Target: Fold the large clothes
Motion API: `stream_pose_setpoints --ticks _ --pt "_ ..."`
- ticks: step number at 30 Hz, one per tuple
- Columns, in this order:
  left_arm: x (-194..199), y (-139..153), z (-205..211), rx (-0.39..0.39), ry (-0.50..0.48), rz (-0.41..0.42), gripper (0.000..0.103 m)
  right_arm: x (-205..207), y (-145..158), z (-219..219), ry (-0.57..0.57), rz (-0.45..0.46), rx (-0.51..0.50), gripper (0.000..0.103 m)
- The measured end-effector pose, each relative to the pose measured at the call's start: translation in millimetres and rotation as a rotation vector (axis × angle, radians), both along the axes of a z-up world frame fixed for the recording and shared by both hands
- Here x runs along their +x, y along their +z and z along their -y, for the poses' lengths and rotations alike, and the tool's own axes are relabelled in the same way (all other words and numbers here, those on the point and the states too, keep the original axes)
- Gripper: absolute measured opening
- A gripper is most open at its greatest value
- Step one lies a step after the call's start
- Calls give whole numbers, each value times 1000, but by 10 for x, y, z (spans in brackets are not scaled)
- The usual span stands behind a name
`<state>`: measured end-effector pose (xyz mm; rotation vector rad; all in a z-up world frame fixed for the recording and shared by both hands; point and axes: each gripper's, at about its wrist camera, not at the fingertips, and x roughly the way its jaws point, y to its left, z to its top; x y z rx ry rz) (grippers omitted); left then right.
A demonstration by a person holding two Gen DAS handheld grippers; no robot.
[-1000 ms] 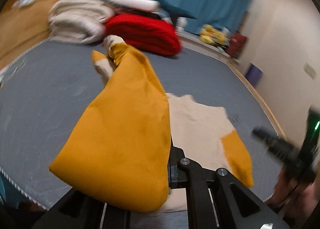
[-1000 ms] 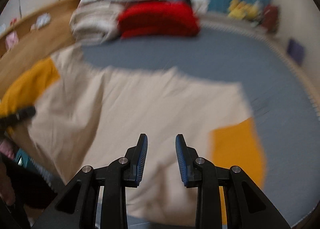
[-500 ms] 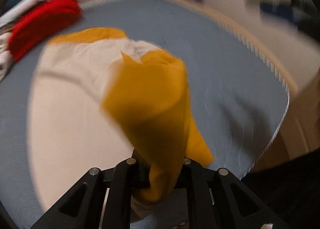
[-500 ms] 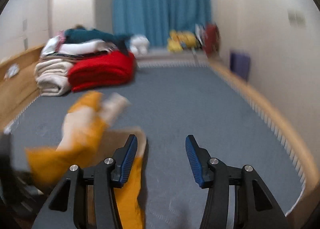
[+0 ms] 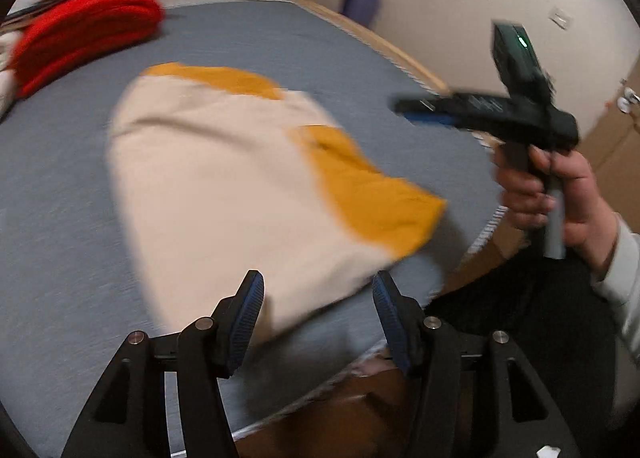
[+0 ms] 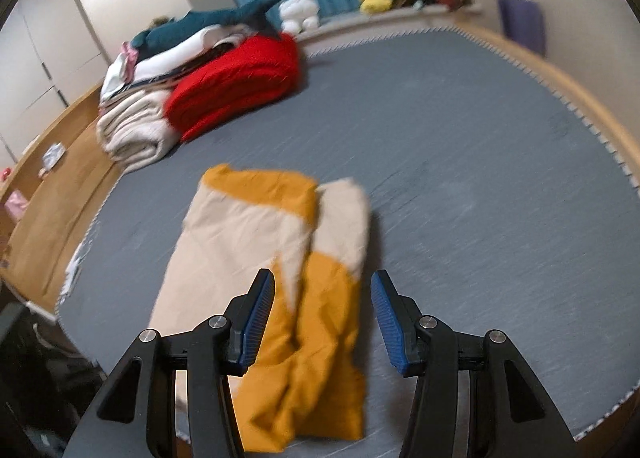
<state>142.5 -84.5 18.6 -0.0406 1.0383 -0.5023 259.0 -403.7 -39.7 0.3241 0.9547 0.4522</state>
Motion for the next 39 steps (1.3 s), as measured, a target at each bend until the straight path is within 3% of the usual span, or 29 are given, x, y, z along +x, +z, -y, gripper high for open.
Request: stream_pose_setpoints --ticks 5,8,10,11,13,14,17,21,22,24,27,29,30,31,32,34,35,37,39 --pt "55 -337 -578 -18 177 -53 53 -10 -372 -481 152 -168 -49 52" --pt "196 -490 -768 -111 296 -142 53 -86 -494 -706 210 -199 -115 52" --pt "270 -572 -766 -169 322 -170 53 -143 -591 -812 228 -216 -193 52" --pt "306 -600 -737 -170 321 -177 53 -182 -643 -844 234 -227 -227 50" --pt "342 -628 -683 -138 308 -178 53 -247 -701 -894 250 -233 -272 36" --pt "363 -651 -651 -127 302 -188 53 -281 -709 -908 266 -229 -269 17" --pt "405 -709 -643 -152 302 -217 53 -351 -589 -895 277 -179 -266 9" --pt "436 -709 -574 -168 265 -207 54 -442 -87 -475 129 -29 -55 6" --pt "439 -726 -520 -154 247 -206 56 -472 -29 -409 108 -3 -47 6" --pt "448 -816 -408 -105 209 -231 59 -490 -134 -366 107 -28 -139 6" --pt "469 -863 -265 -94 163 -267 59 -389 -805 -461 143 -250 -322 6" --pt "460 -750 -200 -94 134 -221 58 -355 -931 -547 167 -246 -395 6" --pt "456 -734 -150 -52 111 -185 58 -327 -939 -561 163 -237 -403 6" --pt "473 -822 -97 13 95 -186 60 -307 -938 -559 154 -236 -397 6" --pt "484 -921 -80 28 91 -212 61 -292 -949 -550 148 -241 -390 6" --pt "550 -1194 -82 -2 103 -332 63 -257 -1044 -559 163 -284 -402 6" --pt "553 -1226 -92 -21 115 -351 64 -248 -1125 -596 180 -311 -438 6" --pt "566 -1200 -63 -16 112 -345 64 -264 -1244 -672 219 -333 -501 6" --pt "572 -1149 -1 20 94 -316 64 -242 -1267 -667 221 -359 -491 7"
